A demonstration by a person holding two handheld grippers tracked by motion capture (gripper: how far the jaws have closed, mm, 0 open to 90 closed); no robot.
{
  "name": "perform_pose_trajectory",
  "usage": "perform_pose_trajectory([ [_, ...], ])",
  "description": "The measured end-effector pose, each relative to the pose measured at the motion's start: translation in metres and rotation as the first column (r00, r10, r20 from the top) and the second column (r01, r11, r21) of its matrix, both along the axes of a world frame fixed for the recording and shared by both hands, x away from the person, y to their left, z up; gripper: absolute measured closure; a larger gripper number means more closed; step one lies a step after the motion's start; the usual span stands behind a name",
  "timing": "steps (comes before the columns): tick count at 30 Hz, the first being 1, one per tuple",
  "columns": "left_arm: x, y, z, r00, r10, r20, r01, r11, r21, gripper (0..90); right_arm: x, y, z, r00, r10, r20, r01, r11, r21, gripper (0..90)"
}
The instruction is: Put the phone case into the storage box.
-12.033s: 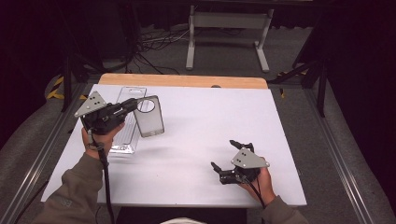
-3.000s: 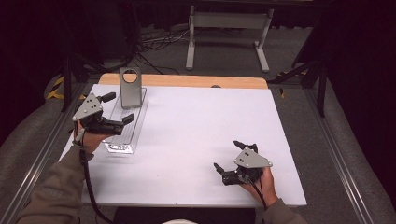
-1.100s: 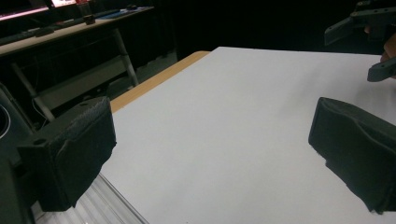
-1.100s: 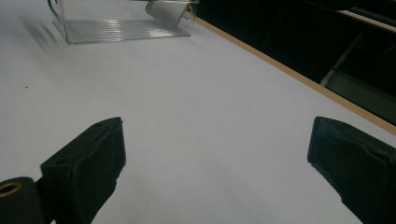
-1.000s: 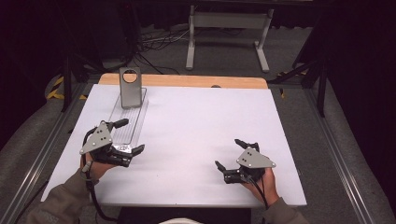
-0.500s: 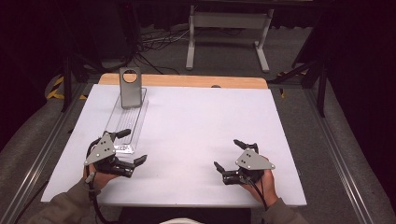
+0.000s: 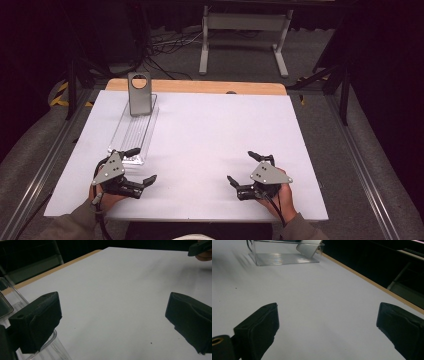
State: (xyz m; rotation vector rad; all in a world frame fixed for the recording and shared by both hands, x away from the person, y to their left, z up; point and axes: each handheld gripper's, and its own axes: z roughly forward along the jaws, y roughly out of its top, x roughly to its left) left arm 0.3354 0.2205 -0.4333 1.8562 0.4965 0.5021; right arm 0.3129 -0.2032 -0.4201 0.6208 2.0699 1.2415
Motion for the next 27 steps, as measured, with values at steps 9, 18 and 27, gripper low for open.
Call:
perform_pose_trajectory([
  [9,-0.0024,0.0006,0.0007,0.9998,-0.021,0.002,0.021,0.9996,-0.019,1.5,-0.0018,0.003,0.0001,1.0,0.0,0.002,0.0,0.9999,-0.01,5.3],
  [18,-0.0011,-0.0013,0.0,0.9996,-0.026,0.001,0.026,0.9995,-0.014,1.7,-0.0011,0.0025,-0.0005,1.0,-0.005,0.002,0.005,0.9999,-0.013,5.4],
  [27,-0.0012,-0.0027,-0.0004,0.9996,-0.027,0.005,0.027,0.9996,-0.011,1.8,-0.0022,0.0029,0.0006,1.0,-0.002,0.005,0.002,0.9999,-0.011,5.9],
])
